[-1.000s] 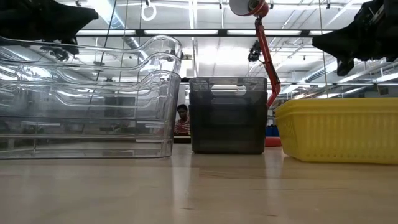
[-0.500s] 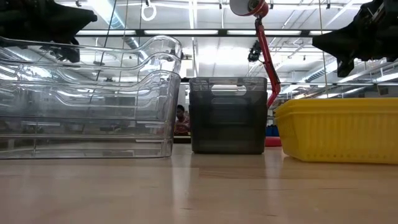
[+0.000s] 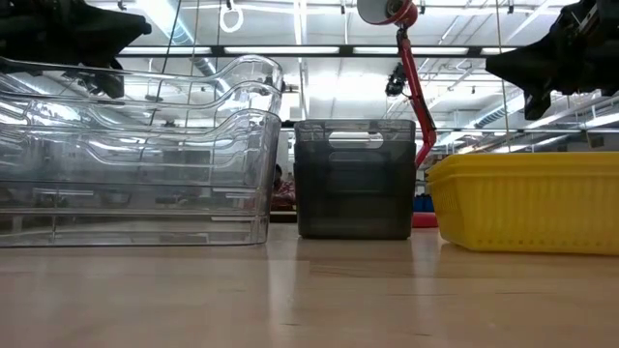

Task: Stack baskets by color
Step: Return to Home Position

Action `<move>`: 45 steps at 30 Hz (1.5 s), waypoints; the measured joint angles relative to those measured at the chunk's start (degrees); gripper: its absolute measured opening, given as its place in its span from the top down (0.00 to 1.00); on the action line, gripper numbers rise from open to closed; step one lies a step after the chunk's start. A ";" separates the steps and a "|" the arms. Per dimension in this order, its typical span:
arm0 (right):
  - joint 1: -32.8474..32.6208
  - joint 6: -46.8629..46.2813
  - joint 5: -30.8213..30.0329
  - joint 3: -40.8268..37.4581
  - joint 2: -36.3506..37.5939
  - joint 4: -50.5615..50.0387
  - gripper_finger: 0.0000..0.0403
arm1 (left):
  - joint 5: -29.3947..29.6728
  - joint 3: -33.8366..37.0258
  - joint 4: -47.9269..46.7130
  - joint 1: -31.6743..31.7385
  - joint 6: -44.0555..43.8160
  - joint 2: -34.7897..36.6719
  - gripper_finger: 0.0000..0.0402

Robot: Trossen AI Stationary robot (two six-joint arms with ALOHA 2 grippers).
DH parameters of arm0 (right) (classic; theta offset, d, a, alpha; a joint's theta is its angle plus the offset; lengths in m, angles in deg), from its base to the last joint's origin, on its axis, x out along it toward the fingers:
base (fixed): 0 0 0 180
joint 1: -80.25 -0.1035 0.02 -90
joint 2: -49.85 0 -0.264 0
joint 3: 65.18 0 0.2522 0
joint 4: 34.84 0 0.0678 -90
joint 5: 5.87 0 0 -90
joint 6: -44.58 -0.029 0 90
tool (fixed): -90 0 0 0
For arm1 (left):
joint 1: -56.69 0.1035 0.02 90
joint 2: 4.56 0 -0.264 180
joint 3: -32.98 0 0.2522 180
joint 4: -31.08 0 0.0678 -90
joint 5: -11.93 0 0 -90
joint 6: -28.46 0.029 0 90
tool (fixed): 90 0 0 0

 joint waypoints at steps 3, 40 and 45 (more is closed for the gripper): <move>0.00 0.00 0.00 0.00 0.00 0.00 0.92 | 0.00 0.00 0.00 0.00 0.02 0.00 0.93; 0.00 0.00 0.00 0.00 -0.02 0.00 0.92 | 0.03 0.07 0.00 0.00 0.09 0.00 0.92; -0.02 0.02 0.00 0.00 -0.02 0.00 0.92 | 0.04 0.07 0.00 0.00 0.08 0.00 0.93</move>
